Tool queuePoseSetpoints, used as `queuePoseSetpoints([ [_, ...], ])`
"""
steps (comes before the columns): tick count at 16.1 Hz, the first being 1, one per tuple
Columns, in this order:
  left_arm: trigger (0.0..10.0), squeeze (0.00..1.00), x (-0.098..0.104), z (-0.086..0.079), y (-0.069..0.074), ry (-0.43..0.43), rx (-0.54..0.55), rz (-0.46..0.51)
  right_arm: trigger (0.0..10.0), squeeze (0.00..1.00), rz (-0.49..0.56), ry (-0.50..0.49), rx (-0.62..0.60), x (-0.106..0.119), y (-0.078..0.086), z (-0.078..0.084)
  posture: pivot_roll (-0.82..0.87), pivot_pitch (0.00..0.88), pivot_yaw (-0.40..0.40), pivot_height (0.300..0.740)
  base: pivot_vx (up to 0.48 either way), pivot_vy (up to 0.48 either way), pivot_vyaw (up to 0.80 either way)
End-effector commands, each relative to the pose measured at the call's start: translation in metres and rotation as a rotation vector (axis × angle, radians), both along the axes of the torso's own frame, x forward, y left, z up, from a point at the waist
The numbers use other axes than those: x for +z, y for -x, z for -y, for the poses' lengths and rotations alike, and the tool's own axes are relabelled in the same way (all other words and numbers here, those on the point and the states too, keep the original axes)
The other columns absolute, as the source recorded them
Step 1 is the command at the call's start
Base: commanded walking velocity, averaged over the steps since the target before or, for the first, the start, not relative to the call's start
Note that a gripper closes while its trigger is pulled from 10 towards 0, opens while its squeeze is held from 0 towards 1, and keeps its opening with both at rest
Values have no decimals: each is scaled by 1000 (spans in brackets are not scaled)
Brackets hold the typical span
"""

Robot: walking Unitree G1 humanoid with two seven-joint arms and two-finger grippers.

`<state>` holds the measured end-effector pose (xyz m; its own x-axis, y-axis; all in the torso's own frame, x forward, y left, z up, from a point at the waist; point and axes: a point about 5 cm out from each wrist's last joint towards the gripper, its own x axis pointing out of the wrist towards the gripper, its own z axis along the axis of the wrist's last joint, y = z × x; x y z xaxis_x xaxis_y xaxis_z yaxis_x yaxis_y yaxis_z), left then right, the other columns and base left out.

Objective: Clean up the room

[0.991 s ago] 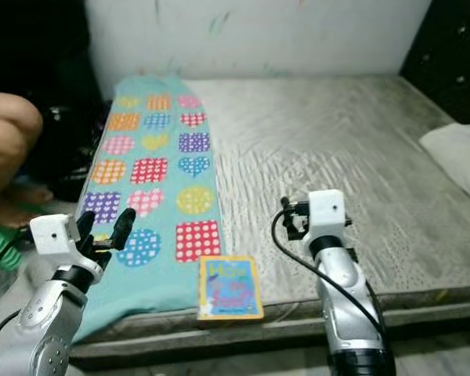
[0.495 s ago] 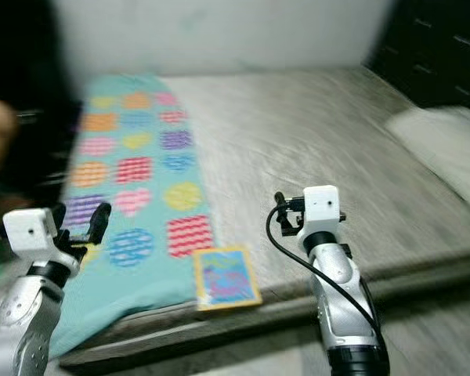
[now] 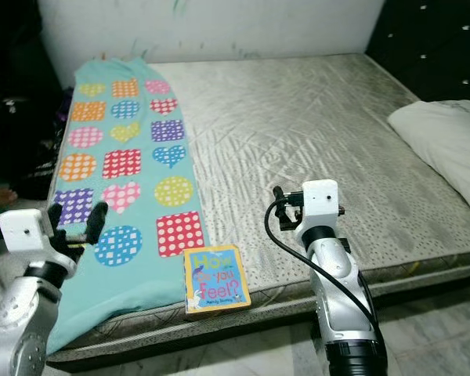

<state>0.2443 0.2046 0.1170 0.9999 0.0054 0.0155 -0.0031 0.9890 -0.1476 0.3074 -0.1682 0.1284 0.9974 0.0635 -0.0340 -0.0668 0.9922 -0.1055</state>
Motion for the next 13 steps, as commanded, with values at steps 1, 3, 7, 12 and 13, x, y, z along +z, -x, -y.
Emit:
queuePoseSetpoints([
  [1, 10000, 0, -3, 1, 3, 0, 1, -12, 10000, 0, 14, 5, 9, 3, 1, 0, 13, 77, -33, 740, 0, 0, 0],
  [3, 10000, 0, -3, 3, 3, 4, -3, -17, 10000, 0, -2, 4, 9, 0, 2, 1, 13, 77, -33, 740, 0, 0, 0],
  [7, 10000, 0, -4, 6, 3, 21, -11, -18, 10000, 0, -7, 0, 11, -3, 5, 0, 15, 73, -27, 740, 0, 0, -355],
  [12, 10000, 0, -4, 7, 1, 14, -11, -21, 10000, 0, -10, 6, 11, -4, 6, 0, 15, 72, -24, 740, 0, 0, 0],
  [13, 10000, 0, -4, 7, 0, 12, -10, -22, 10000, 0, -10, 8, 10, -4, 6, 1, 15, 74, -23, 740, 0, 0, 0],
])
